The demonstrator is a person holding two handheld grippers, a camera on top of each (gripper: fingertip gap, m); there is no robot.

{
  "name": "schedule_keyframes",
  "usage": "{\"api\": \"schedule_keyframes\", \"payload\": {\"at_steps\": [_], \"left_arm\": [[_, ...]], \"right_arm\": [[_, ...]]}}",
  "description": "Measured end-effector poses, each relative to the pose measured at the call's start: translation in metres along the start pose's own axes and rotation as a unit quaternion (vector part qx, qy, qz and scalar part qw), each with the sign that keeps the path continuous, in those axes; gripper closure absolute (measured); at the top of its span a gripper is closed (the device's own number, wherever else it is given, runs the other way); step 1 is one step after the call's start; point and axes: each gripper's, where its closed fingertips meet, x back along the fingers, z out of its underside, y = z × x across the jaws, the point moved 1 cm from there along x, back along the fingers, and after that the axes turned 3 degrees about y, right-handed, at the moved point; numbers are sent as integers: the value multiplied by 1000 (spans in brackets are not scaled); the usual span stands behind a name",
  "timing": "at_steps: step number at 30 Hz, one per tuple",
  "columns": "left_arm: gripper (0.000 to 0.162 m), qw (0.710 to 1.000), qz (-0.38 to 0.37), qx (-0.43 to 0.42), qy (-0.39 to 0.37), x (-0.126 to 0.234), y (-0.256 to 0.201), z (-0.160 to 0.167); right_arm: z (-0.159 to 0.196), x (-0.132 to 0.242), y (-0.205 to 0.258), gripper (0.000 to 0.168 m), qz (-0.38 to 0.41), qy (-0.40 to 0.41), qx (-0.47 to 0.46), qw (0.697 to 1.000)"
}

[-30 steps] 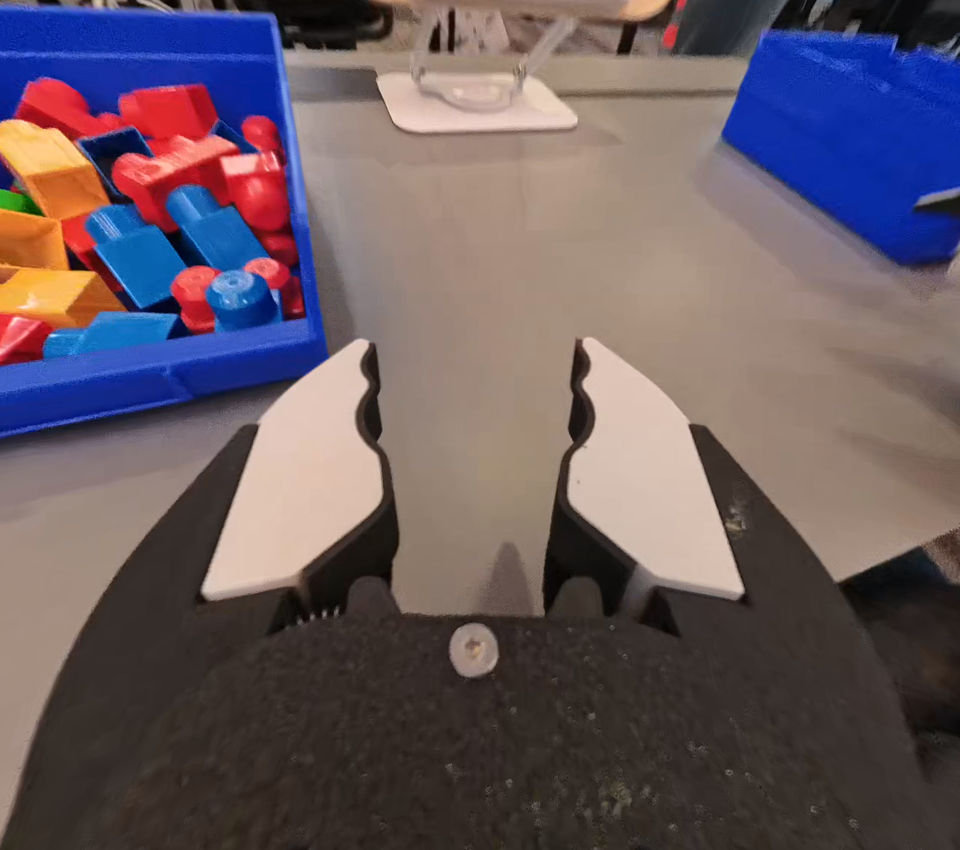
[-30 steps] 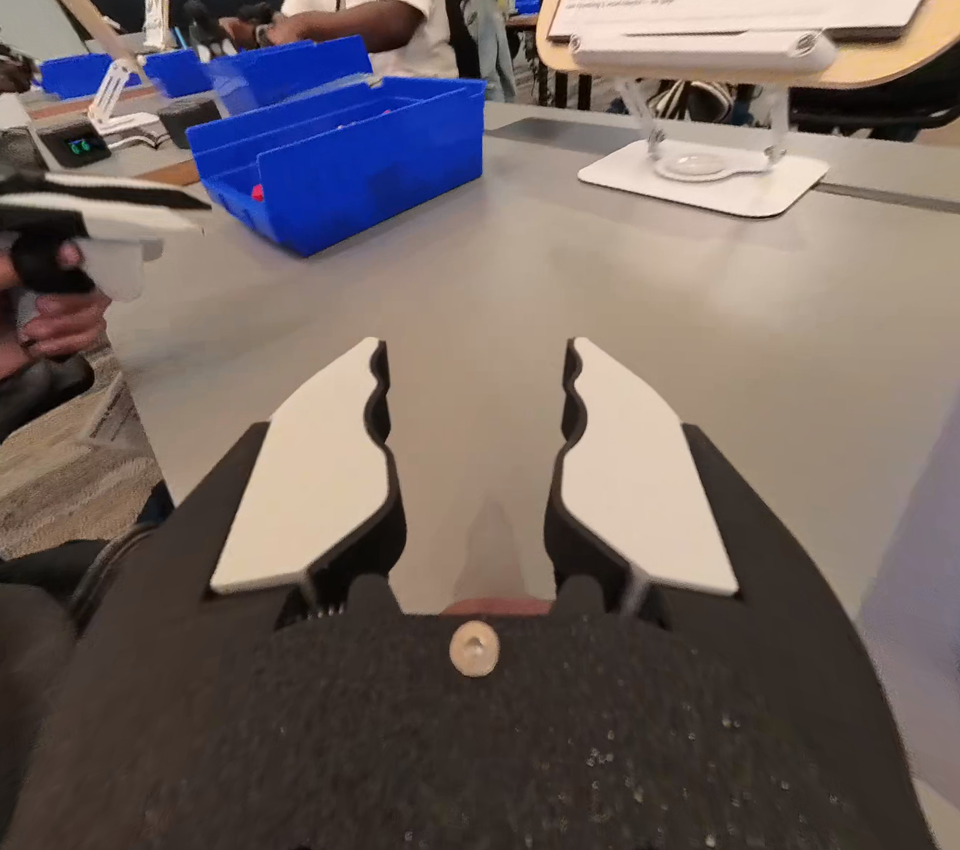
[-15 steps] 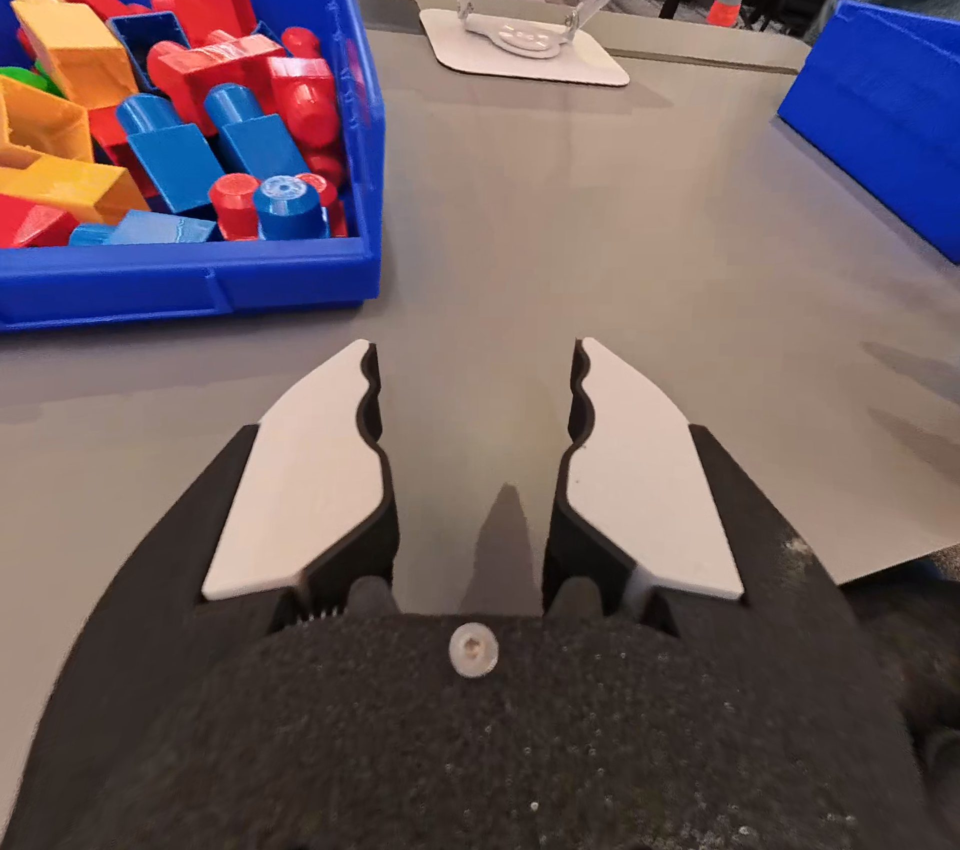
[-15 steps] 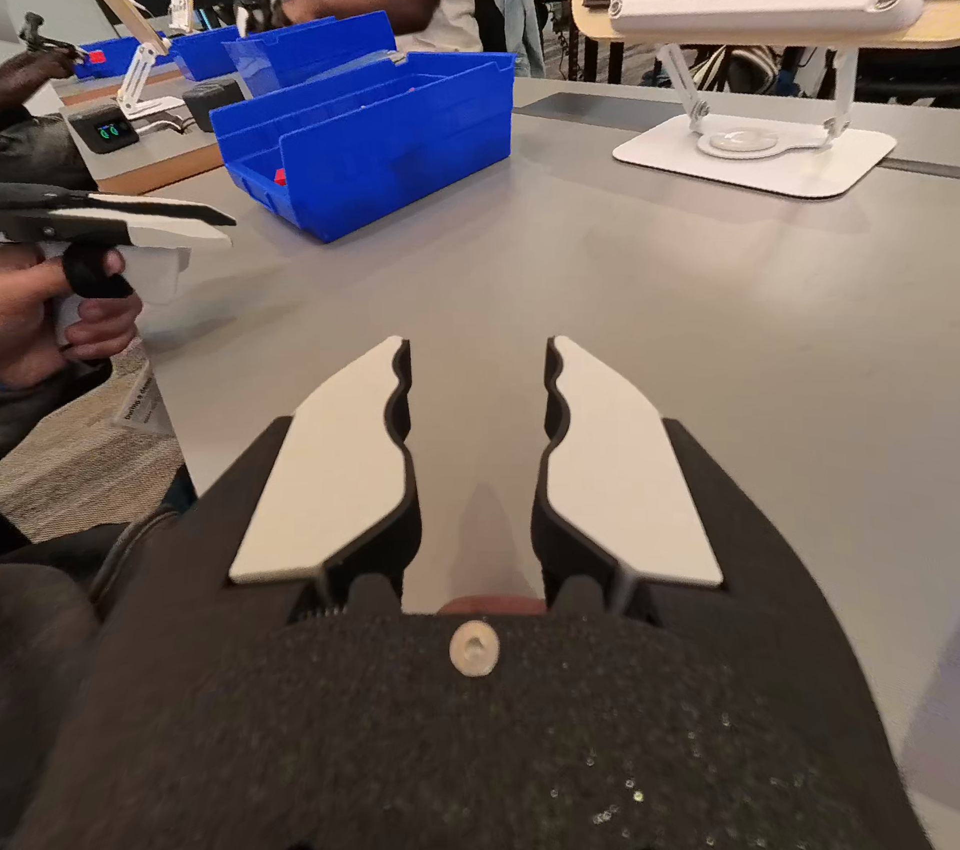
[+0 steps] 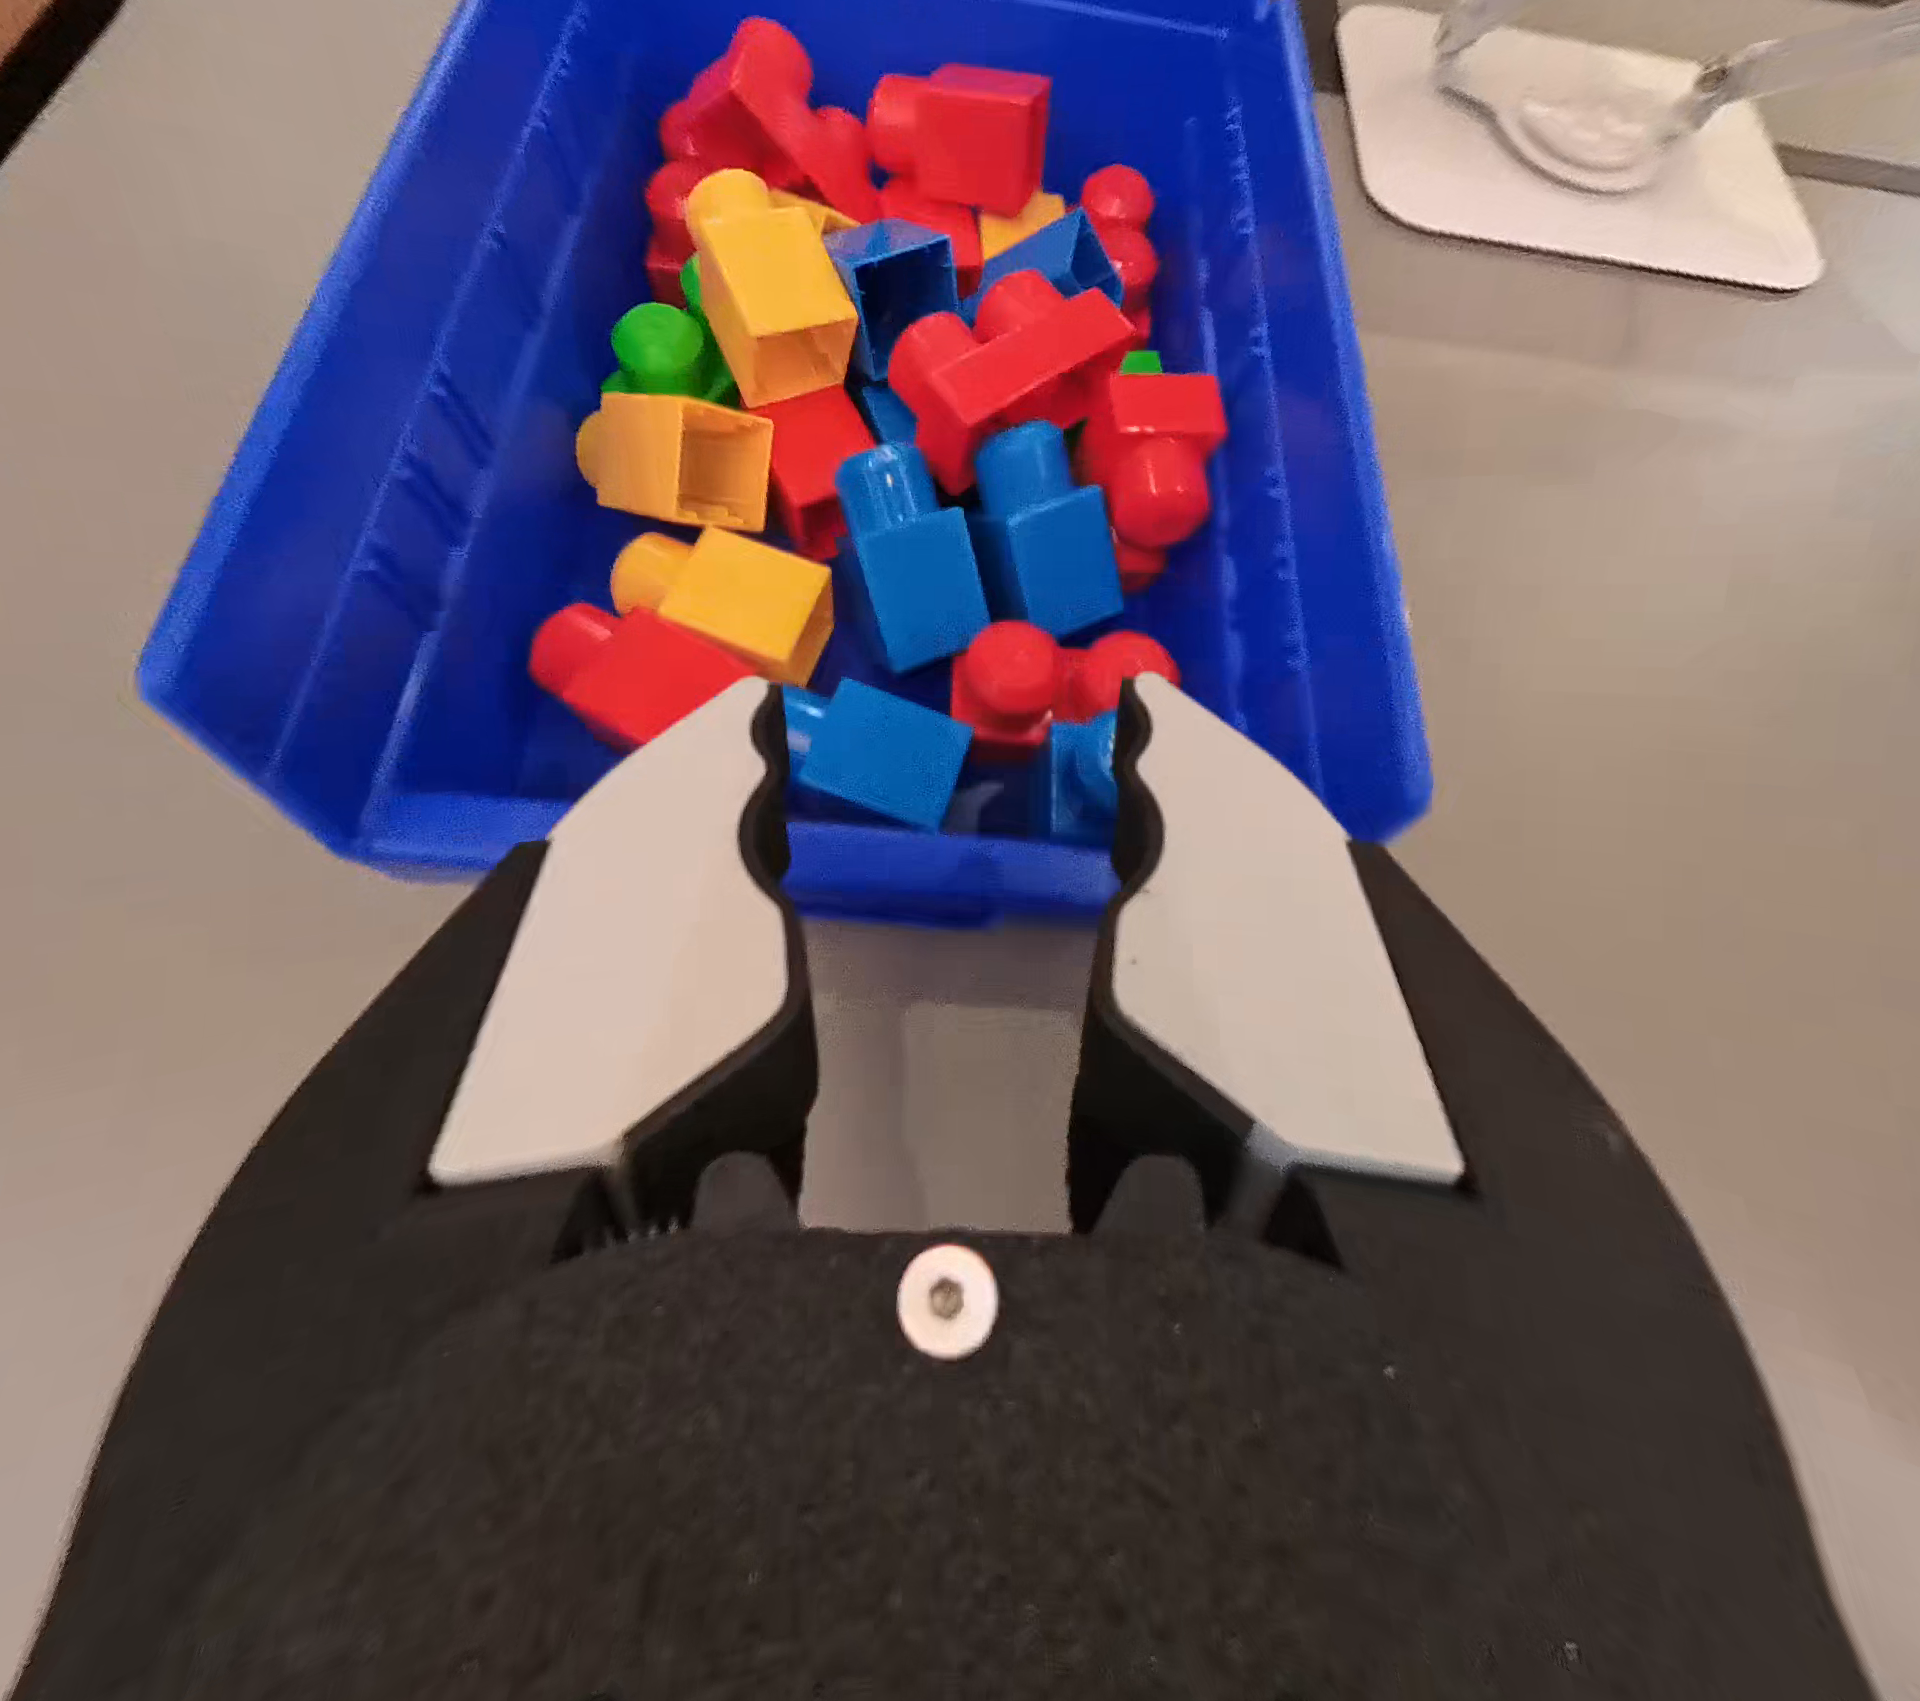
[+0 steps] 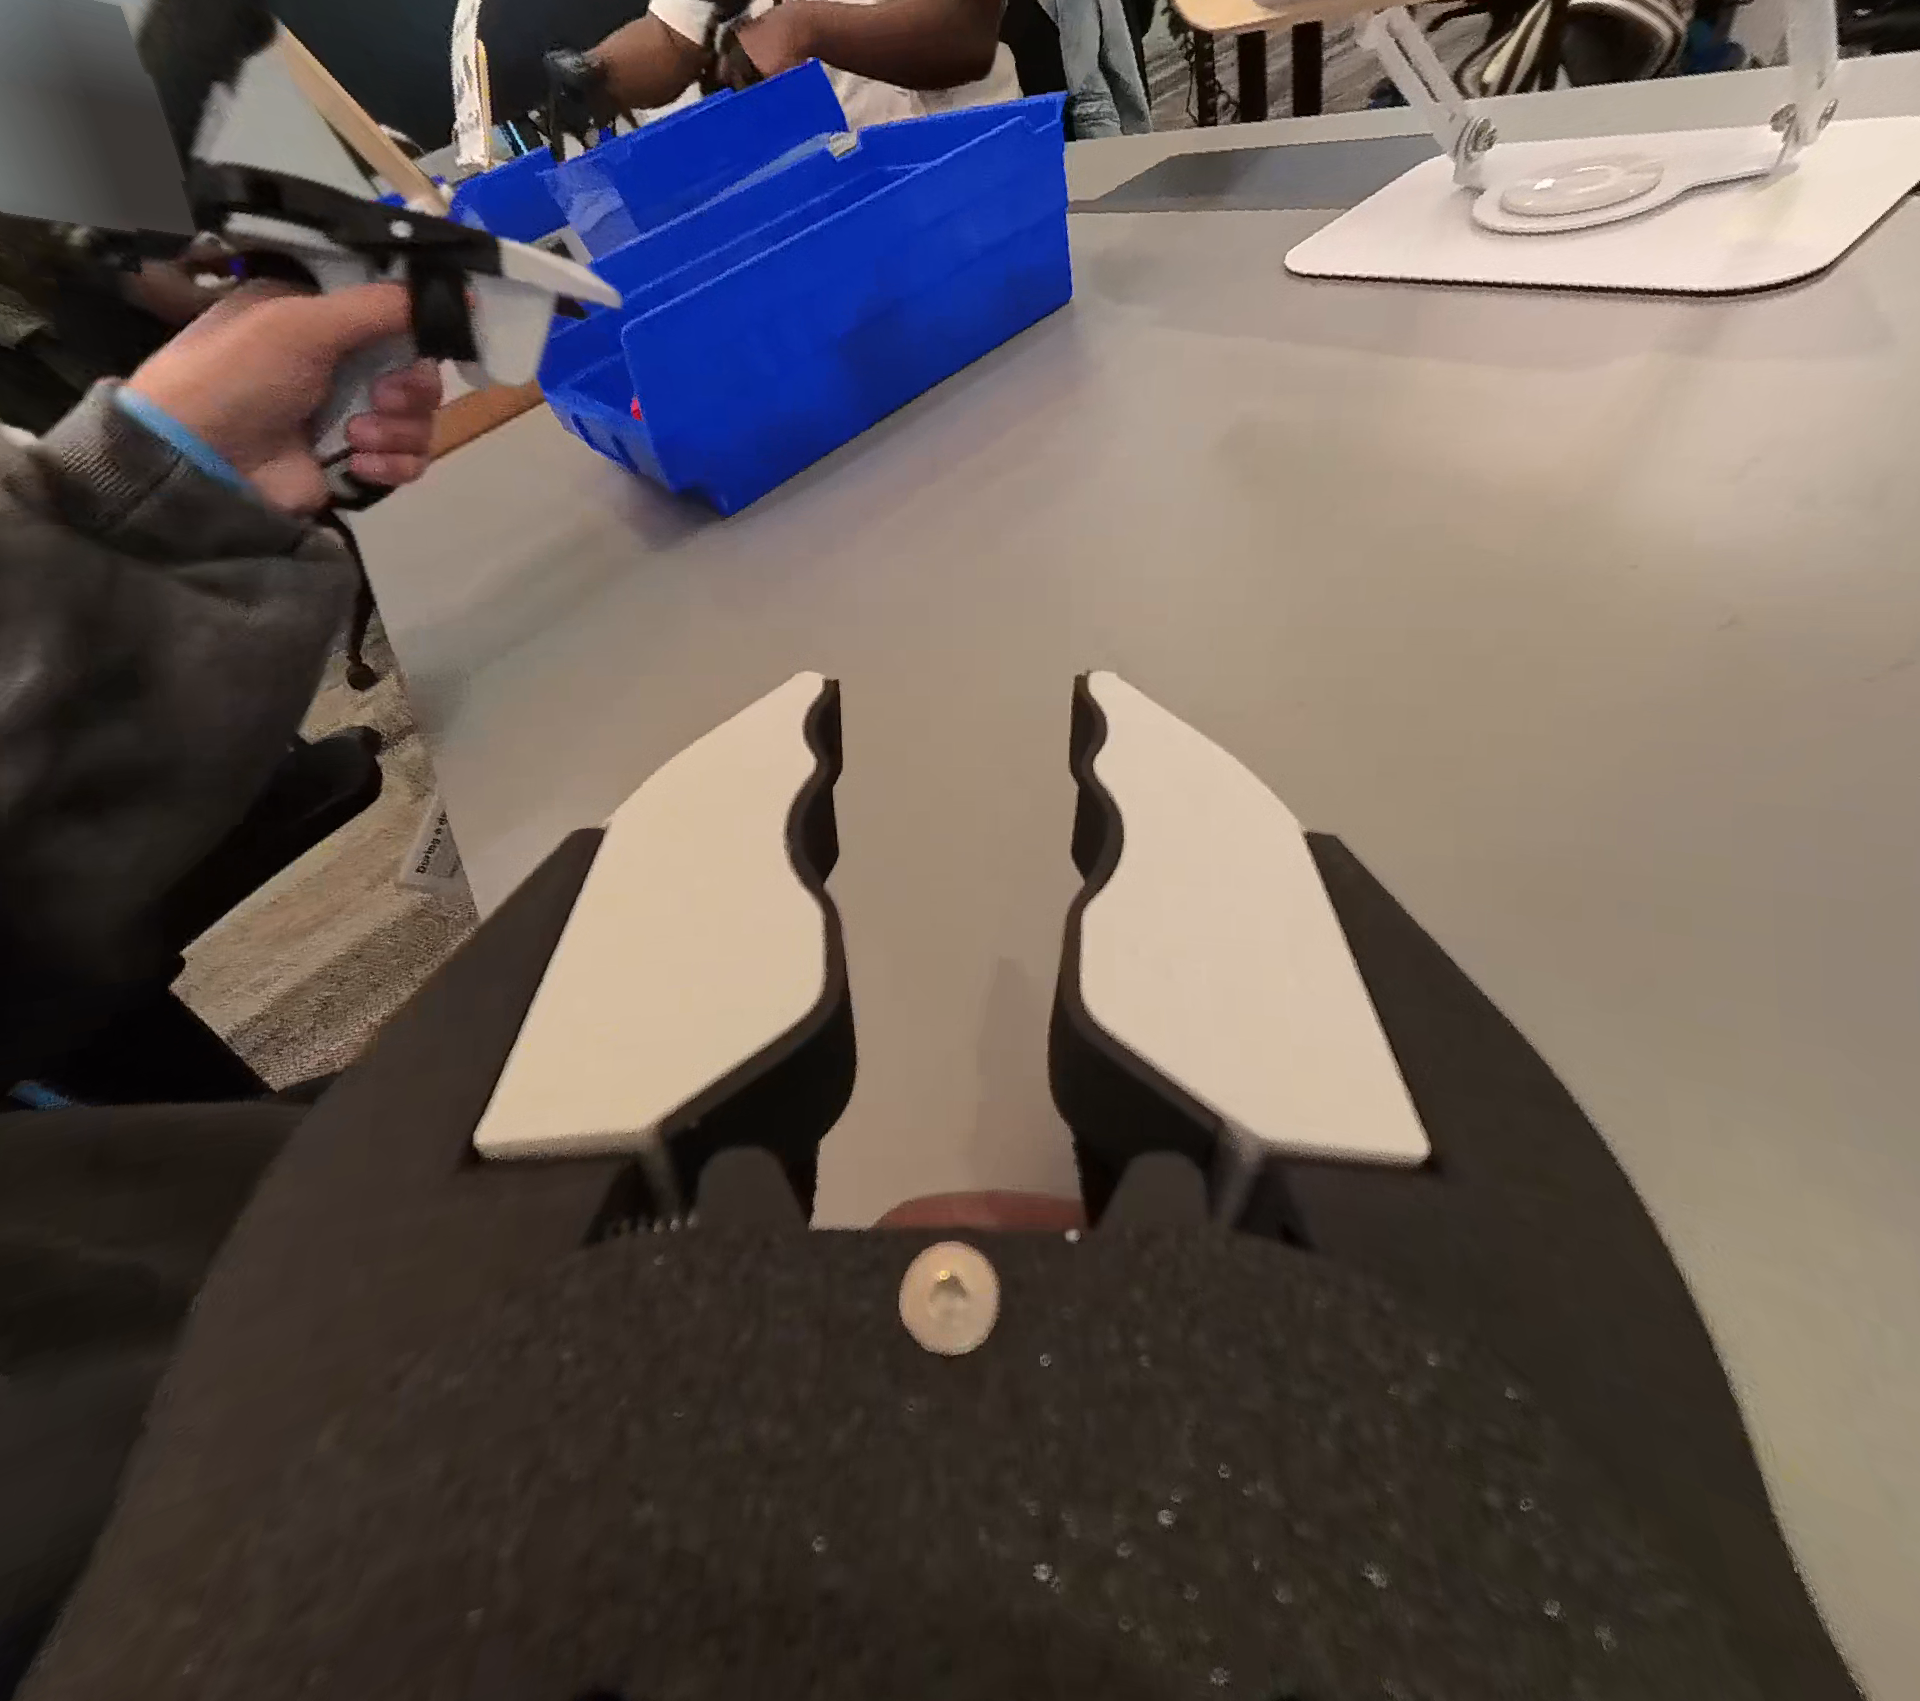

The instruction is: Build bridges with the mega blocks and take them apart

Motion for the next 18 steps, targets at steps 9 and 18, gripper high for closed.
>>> {"api": "schedule_keyframes", "payload": {"at_steps": [9, 18], "left_arm": [[107, 991, 0, 36, 126, -71, 7, -10], [127, 981, -66, -23, 179, -86, 15, 5]], "right_arm": [[-5, 5, -11, 126, -22, -12, -47, 999], [-5, 5, -11, 127, -19, -3, -22, 1000]]}}
